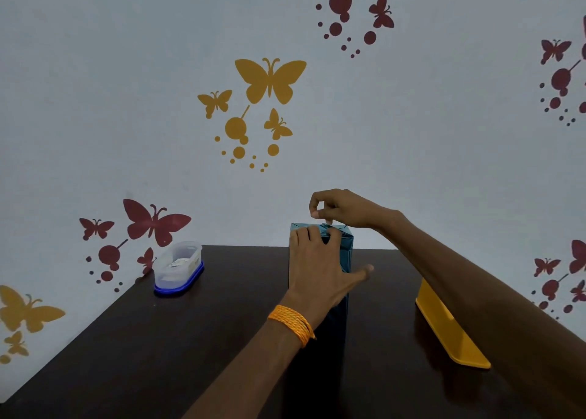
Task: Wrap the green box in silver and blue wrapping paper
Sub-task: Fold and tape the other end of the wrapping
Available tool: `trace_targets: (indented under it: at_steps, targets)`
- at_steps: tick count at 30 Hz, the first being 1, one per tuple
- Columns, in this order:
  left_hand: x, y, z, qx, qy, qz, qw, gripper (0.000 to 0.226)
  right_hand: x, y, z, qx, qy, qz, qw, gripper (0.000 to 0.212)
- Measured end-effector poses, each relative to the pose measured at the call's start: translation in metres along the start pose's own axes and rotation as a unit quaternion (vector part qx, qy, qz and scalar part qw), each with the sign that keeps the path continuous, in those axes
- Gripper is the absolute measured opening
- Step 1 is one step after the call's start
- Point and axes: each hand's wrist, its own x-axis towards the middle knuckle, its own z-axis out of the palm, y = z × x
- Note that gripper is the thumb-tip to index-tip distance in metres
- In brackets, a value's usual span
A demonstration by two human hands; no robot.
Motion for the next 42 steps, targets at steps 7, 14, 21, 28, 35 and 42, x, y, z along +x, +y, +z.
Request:
trace_targets:
  at_steps: [7,14,21,28,35,42]
  targets:
    - [0.0,0.001,-0.001,-0.003,-0.001,0.001,1.0,0.1,0.003,0.004,0.005,-0.024,-0.026,-0.002,0.999,0.011]
    - [0.0,0.0,-0.003,-0.004,-0.012,0.0,1.0,0.094,0.01,0.001,0.007,-0.103,-0.038,0.01,0.994,0.01]
    - [-0.001,0.0,-0.005,-0.02,-0.023,0.001,1.0,0.092,0.012,-0.003,0.009,-0.17,-0.013,0.048,0.984,0.022]
    - [-0.002,0.0,-0.008,-0.007,-0.03,0.0,1.0,0.093,0.002,0.013,0.011,-0.171,0.004,0.146,0.974,0.056]
    - [-0.003,-0.001,-0.011,-0.008,-0.038,0.005,0.999,0.091,-0.01,0.029,0.024,0.182,0.041,0.275,0.943,0.057]
    - [-0.002,0.0,-0.01,-0.001,-0.031,0.01,0.999,0.093,-0.021,0.024,0.033,0.341,0.024,0.325,0.882,0.035]
